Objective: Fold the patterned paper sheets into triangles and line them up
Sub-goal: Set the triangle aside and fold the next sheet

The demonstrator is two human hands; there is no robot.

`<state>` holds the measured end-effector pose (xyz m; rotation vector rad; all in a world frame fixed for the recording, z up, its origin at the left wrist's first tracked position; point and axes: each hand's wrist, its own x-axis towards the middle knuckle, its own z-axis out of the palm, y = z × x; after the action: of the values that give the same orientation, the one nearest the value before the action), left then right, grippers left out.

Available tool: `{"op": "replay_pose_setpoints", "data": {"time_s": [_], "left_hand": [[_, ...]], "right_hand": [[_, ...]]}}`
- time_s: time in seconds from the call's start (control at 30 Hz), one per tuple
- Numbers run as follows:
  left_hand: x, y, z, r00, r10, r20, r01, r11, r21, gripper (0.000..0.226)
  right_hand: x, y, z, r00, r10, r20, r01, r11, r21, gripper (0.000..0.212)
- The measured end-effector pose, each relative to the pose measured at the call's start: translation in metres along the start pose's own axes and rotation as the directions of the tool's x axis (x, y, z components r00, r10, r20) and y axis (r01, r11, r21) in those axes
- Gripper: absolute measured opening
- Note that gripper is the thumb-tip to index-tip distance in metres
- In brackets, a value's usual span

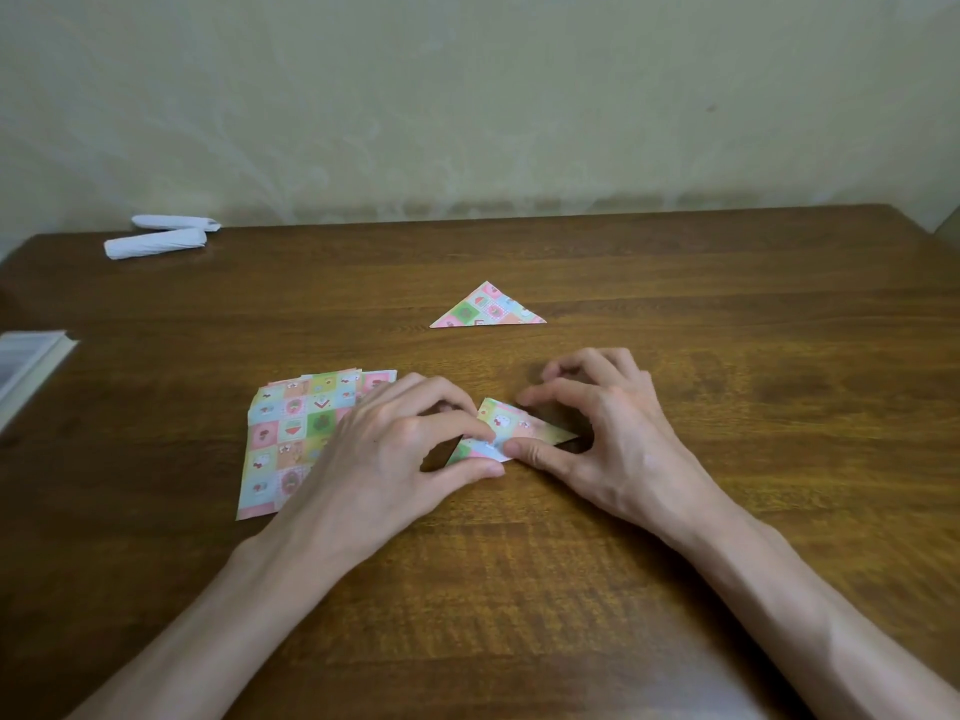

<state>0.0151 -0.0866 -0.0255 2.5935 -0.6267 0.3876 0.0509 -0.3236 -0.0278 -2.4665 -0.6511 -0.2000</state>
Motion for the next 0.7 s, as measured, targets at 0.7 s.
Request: {"op": "replay_pose_setpoints", "data": {"time_s": [0.7], "left_hand": [[0.002, 0.000, -0.010, 0.972, 0.096, -0.214, -0.098, 0.995, 0.001, 0.018]], "right_hand": [[0.002, -0.016, -0.013, 0.986, 0.165, -0.012, -0.122, 0.776, 0.619, 0.005]]}}
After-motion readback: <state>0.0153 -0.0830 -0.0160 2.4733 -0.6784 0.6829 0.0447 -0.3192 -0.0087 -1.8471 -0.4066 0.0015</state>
